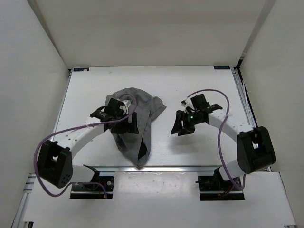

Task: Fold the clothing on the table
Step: Flatten the skirt out

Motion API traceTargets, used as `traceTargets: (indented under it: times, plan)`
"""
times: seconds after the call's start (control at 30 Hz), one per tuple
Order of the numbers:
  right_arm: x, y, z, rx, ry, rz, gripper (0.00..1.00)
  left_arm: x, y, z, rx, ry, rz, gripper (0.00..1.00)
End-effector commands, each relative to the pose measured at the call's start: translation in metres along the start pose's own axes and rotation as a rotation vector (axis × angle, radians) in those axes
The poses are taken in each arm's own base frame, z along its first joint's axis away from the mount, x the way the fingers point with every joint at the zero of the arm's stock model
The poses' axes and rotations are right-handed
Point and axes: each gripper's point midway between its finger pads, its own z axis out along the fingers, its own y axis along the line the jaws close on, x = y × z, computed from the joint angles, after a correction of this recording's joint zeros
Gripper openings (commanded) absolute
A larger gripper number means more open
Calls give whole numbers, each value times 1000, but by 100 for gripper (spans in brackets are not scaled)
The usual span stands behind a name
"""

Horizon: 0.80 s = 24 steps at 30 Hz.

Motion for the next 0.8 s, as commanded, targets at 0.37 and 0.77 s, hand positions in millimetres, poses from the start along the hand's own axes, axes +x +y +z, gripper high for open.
traceTargets:
  times: [0.37,0.77]
  plan:
    - [-30,73,77,-222,181,-162,47,34,-28,-40,126,-56,-55,98]
    - [-77,73,112,-193,176,-165,47,45,-36,-53,139,-41,-55,99]
